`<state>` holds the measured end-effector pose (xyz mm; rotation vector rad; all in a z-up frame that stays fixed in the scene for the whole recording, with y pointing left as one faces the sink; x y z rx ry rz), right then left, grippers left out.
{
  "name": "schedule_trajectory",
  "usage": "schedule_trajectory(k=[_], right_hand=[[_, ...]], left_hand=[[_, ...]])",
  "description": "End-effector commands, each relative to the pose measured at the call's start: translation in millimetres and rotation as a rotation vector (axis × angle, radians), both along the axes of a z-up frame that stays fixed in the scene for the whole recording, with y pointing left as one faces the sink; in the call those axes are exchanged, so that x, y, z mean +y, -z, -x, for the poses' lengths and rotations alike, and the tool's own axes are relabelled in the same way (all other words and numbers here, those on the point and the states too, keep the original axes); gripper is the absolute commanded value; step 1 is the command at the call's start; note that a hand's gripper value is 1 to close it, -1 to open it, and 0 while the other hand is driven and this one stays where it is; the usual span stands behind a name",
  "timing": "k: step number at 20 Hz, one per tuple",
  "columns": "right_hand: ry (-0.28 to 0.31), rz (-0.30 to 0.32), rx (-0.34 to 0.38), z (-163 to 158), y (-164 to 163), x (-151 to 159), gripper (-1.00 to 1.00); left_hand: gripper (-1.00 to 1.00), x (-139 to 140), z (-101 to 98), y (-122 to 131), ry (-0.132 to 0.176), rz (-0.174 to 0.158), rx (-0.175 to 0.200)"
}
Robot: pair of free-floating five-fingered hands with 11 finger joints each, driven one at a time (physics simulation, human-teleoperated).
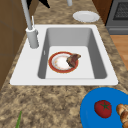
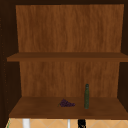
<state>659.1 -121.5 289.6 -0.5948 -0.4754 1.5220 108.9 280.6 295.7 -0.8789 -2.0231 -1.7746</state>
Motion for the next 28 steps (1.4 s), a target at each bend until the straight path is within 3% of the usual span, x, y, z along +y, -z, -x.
schedule_trajectory(k=[1, 8, 13, 17, 22, 24, 26, 27, 28], right_hand=[[-0.051, 0.037, 0.0, -27.8, 30.9, 5.3, -1.0], [-0.059, 0.035, -0.029, -67.6, 79.3, 4.5, -1.0], [-0.06, 0.037, 0.06, -81.8, 109.8, 4.4, -1.0], [-0.07, -0.037, 0.284, -101.9, 117.9, 0.4, -1.0], [-0.085, -0.118, 0.536, -104.0, 122.2, -10.6, -1.0], [-0.071, -0.133, 0.581, -98.6, 124.7, -6.8, -1.0], [-0.025, -0.116, 0.585, -86.6, 128.6, 18.5, -1.0], [-0.005, -0.116, 0.601, -88.5, 128.6, 20.1, 1.0], [-0.03, -0.09, 0.65, -88.4, 127.6, 23.8, 1.0]], left_hand=[[0.0, 0.0, 0.0, 0.0, 0.0, 0.0, 0.0], [0.0, 0.0, 0.0, 0.0, 0.0, 0.0, 0.0], [0.0, 0.0, 0.0, 0.0, 0.0, 0.0, 0.0], [0.0, 0.0, 0.0, 0.0, 0.0, 0.0, 0.0], [0.0, 0.0, 0.0, 0.0, 0.0, 0.0, 0.0], [0.0, 0.0, 0.0, 0.0, 0.0, 0.0, 0.0], [0.0, 0.0, 0.0, 0.0, 0.0, 0.0, 0.0], [0.0, 0.0, 0.0, 0.0, 0.0, 0.0, 0.0], [0.0, 0.0, 0.0, 0.0, 0.0, 0.0, 0.0]])
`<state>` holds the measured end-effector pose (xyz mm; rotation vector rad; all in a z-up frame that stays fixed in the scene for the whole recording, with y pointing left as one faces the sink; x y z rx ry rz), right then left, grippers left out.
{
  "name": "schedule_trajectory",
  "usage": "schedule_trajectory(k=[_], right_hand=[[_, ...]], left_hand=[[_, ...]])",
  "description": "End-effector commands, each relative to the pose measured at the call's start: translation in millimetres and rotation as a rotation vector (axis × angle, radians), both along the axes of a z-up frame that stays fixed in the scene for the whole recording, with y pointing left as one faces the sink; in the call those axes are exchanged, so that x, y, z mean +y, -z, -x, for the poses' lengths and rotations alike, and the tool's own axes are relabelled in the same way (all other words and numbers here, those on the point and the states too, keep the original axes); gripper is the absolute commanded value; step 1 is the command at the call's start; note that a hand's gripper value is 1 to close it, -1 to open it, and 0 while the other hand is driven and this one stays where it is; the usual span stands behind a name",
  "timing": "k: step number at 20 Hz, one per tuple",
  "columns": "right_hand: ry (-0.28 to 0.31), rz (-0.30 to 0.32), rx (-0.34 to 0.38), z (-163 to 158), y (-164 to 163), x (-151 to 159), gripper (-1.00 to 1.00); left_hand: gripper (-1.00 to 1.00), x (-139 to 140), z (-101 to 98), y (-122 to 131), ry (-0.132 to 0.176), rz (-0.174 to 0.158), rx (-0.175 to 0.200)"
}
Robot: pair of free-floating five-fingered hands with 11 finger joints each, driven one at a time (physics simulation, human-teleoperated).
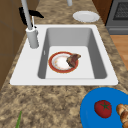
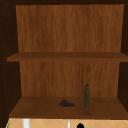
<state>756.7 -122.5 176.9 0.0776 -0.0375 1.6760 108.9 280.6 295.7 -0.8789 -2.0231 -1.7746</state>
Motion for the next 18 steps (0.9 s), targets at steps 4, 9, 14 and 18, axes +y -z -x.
schedule_trajectory(k=[4, 9, 14, 18], right_hand=[[-0.073, 0.131, -0.09, 13.7, -4.8, 24.5, 1.0], [-0.125, 0.283, -0.127, 18.5, -14.9, 32.6, 1.0], [-0.12, 0.416, -0.144, 20.1, -30.3, 55.6, 1.0], [-0.116, 0.612, -0.169, 17.8, -33.2, 76.7, 1.0]], left_hand=[[0.0, 0.0, 0.0, 0.0, 0.0, 0.0, 0.0], [0.0, 0.0, 0.0, 0.0, 0.0, 0.0, 0.0], [0.0, 0.0, 0.0, 0.0, 0.0, 0.0, 0.0], [0.0, 0.0, 0.0, 0.0, 0.0, 0.0, 0.0]])
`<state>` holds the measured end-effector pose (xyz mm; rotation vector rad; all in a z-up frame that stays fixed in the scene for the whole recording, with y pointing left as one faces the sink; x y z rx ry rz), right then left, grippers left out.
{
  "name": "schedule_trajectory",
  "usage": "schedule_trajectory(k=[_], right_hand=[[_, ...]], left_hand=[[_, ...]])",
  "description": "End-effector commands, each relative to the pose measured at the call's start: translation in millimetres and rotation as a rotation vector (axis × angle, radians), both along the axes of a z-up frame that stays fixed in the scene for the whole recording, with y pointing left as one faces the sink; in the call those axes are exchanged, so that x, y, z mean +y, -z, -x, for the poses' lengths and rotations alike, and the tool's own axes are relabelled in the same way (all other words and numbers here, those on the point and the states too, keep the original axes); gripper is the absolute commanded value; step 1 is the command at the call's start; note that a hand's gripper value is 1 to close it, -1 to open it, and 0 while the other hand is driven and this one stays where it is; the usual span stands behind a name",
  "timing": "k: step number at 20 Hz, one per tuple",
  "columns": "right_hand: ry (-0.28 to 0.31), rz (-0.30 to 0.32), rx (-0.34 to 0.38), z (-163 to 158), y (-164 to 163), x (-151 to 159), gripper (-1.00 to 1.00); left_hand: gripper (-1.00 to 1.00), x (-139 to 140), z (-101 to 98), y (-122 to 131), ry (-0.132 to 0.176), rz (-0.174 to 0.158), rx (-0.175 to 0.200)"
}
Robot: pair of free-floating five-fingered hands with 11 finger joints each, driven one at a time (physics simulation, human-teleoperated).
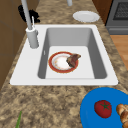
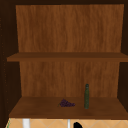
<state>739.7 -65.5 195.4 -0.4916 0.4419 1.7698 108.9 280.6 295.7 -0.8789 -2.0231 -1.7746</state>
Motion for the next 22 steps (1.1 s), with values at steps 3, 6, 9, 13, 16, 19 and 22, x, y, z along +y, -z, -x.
schedule_trajectory(k=[3, 6, 9, 13, 16, 19, 22], right_hand=[[-0.004, 0.128, -0.096, -1.6, -15.5, 39.8, 1.0], [-0.082, 0.332, -0.086, 1.3, -2.8, 56.9, 1.0], [-0.172, 0.501, -0.074, 10.9, 15.3, 64.8, 1.0], [-0.275, 0.559, -0.024, 40.4, 33.2, 69.7, 1.0], [-0.303, 0.573, 0.046, 32.4, 40.9, 55.1, 1.0], [-0.293, 0.598, -0.024, 27.1, 33.5, 69.6, 1.0], [-0.332, 0.566, -0.099, 21.3, 33.1, 67.7, 1.0]], left_hand=[[0.0, 0.0, 0.0, 0.0, 0.0, 0.0, 0.0], [0.0, 0.0, 0.0, 0.0, 0.0, 0.0, 0.0], [0.0, 0.0, 0.0, 0.0, 0.0, 0.0, 0.0], [0.0, 0.0, 0.0, 0.0, 0.0, 0.0, 0.0], [0.0, 0.0, 0.0, 0.0, 0.0, 0.0, 0.0], [0.0, 0.0, 0.0, 0.0, 0.0, 0.0, 0.0], [0.0, 0.0, 0.0, 0.0, 0.0, 0.0, 0.0]])
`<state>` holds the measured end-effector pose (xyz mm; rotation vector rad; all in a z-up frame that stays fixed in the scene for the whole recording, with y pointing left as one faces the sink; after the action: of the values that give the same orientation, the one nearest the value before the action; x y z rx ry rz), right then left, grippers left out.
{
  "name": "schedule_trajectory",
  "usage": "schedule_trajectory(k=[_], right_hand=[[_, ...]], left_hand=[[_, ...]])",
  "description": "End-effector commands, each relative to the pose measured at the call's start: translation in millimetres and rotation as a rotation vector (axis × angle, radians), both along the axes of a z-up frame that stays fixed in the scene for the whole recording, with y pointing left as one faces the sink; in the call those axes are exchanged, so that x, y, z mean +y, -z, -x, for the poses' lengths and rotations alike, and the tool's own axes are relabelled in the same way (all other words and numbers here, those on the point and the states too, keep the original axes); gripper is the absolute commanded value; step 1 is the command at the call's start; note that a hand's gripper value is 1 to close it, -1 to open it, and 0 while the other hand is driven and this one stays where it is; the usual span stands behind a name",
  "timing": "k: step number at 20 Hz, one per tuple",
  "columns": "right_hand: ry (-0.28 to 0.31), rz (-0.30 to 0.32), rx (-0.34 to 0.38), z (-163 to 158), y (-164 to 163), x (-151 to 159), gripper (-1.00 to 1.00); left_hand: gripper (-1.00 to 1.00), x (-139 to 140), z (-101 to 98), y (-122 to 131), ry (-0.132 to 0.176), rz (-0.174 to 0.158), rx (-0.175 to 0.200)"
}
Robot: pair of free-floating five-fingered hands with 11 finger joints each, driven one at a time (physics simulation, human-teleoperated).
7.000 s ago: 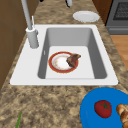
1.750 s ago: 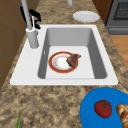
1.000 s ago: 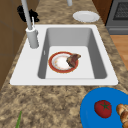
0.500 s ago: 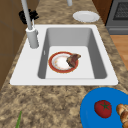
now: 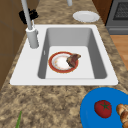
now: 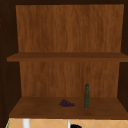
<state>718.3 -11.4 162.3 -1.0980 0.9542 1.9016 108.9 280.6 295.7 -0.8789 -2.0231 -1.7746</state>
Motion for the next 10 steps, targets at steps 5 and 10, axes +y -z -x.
schedule_trajectory(k=[5, 10], right_hand=[[-0.062, -0.041, -0.078, 0.0, 0.0, 16.8, 1.0], [-0.105, 0.08, -0.103, 0.4, 14.4, 31.3, 1.0]], left_hand=[[0.0, 0.0, 0.0, 0.0, 0.0, 0.0, 0.0], [0.0, 0.0, 0.0, 0.0, 0.0, 0.0, 0.0]])
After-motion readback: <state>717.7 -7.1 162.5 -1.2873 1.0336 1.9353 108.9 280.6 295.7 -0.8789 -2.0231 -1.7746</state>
